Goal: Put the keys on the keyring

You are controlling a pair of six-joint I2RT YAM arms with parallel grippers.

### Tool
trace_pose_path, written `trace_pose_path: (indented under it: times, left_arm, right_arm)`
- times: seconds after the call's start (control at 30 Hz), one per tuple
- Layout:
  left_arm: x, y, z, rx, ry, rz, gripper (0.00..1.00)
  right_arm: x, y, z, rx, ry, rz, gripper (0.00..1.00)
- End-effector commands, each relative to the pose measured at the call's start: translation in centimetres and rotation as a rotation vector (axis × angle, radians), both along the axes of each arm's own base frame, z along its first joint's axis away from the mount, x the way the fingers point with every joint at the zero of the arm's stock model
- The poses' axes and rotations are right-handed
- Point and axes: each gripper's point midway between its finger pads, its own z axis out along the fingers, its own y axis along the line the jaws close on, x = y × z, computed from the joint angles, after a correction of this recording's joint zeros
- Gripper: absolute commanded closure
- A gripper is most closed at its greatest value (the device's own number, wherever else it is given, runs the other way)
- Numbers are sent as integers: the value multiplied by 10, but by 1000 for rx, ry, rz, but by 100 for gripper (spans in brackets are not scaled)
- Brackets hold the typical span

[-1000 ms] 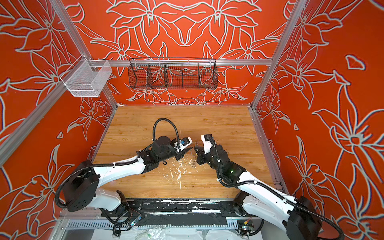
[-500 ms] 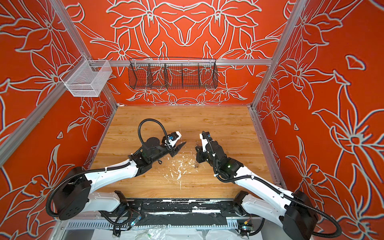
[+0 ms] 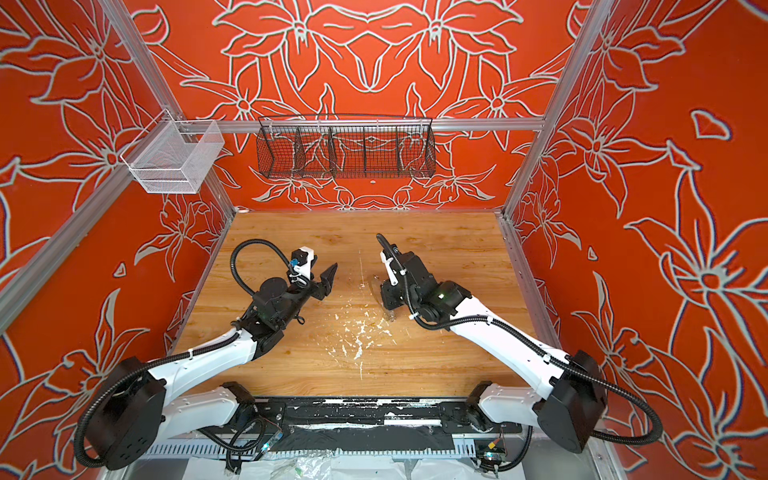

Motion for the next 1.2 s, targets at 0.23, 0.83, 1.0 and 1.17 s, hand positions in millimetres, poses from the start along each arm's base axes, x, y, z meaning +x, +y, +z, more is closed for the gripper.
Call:
trace_pose_path:
  times: [0.23, 0.83, 1.0, 1.17]
  left_arm:
    - [-19, 21, 32, -96, -94, 43, 29]
    - [-27, 35, 42, -132, -130, 84, 27]
    - [-28, 37, 42, -137, -132, 90, 27]
    - [-28, 39, 42, -143, -135, 98, 26]
  right_arm:
    - [-20, 17, 20, -319, -41, 400, 100]
    - [17, -25, 15, -1182, -254, 678, 100]
    - [44, -19, 30, -1453, -390, 690, 100]
    - [60, -4, 47, -1605, -489, 698, 100]
